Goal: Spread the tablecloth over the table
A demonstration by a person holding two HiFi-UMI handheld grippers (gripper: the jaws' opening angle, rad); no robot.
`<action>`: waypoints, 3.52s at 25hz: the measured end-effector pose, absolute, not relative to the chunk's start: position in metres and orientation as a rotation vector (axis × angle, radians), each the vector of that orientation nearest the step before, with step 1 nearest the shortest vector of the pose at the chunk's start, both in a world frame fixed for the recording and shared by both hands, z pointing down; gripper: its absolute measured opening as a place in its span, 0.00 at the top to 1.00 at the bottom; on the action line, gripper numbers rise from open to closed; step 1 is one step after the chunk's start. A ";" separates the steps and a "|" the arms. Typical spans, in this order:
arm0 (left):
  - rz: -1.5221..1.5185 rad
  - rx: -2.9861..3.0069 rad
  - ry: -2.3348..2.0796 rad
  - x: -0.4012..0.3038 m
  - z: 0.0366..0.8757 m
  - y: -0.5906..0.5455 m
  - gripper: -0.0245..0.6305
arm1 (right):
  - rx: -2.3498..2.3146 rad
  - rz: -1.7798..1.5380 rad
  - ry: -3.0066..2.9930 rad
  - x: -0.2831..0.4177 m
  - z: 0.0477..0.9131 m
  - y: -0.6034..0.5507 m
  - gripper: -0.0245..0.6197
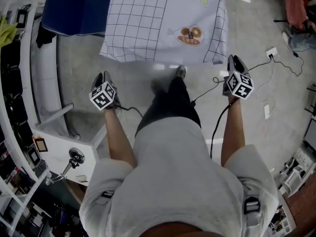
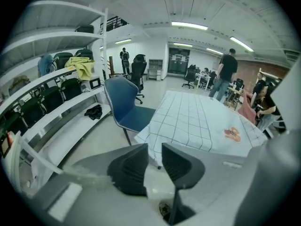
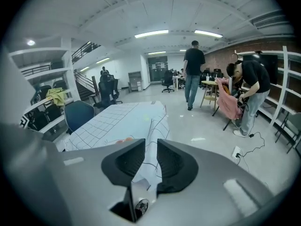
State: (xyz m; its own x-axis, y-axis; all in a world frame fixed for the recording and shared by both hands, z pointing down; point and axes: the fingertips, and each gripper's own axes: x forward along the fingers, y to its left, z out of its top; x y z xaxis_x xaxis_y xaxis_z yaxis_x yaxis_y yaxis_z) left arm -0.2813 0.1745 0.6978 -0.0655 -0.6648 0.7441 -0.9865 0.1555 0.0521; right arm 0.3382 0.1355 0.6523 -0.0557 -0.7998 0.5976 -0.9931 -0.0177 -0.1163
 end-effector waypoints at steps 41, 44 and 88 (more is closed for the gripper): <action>0.901 2.219 -1.166 0.128 0.677 0.048 0.93 | 1.731 0.842 -1.728 0.485 0.782 0.140 0.95; 0.864 2.222 -1.177 0.123 0.675 0.042 0.93 | 1.693 0.910 -1.616 0.494 0.794 0.154 0.95; 0.002 2.571 -1.438 0.097 0.402 -0.033 0.93 | 1.705 -0.012 -2.571 0.163 0.370 -0.015 0.95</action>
State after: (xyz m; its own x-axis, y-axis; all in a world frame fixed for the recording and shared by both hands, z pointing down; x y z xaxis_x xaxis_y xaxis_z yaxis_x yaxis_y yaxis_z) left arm 0.0967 -0.0326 0.4015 0.5281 -0.8437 0.0963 -0.8440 -0.5089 0.1694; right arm 0.1626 -0.0152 0.3698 -0.3882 -0.9206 0.0430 -0.9201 0.3898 0.0381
